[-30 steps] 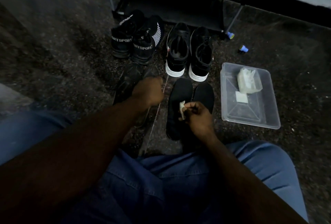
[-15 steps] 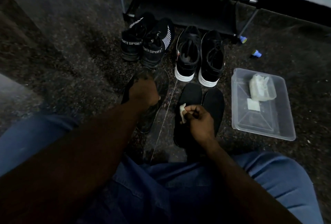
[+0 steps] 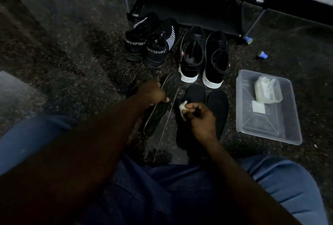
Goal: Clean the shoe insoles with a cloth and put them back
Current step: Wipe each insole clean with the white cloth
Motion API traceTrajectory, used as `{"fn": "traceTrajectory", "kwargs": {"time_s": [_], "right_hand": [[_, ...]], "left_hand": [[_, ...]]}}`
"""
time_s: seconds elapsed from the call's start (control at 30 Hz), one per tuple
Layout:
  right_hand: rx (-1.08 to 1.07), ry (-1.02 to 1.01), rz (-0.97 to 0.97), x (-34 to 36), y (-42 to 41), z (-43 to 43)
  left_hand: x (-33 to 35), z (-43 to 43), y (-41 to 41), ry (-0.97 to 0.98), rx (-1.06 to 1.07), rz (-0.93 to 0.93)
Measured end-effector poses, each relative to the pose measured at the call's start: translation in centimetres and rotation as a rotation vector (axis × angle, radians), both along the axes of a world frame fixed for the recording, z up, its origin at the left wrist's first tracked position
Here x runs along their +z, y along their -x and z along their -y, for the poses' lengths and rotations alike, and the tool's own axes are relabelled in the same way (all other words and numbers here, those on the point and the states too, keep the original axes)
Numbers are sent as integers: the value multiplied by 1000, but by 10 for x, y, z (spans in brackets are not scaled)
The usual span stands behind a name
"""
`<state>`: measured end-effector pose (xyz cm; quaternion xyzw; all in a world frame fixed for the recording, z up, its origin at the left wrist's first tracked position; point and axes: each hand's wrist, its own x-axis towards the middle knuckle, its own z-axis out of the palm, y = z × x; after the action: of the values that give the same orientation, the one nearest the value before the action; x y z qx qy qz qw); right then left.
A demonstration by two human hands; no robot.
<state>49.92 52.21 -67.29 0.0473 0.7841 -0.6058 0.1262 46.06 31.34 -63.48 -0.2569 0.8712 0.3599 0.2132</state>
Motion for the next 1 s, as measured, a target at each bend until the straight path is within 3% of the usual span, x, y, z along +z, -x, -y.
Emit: {"fn": "traceTrajectory", "kwargs": {"time_s": [0.1,0.27,0.73,0.9,1.0], "right_hand": [[-48,51,-6,4,2,-1],[-179,215,49,16,11,-3],[-233,448,152,40,20,-8],[-155,466,104,50,21,-3],[-117,452,80,57,19,2]], "left_hand": [[0,-3,-1,-265,106,46],[9,-13,-11,-511,123,58],[33,-42,-22,-774,-34,-93],[53,-49,-7,-1225,205,-214],[66,-46,3,-1332,243,-211]]}}
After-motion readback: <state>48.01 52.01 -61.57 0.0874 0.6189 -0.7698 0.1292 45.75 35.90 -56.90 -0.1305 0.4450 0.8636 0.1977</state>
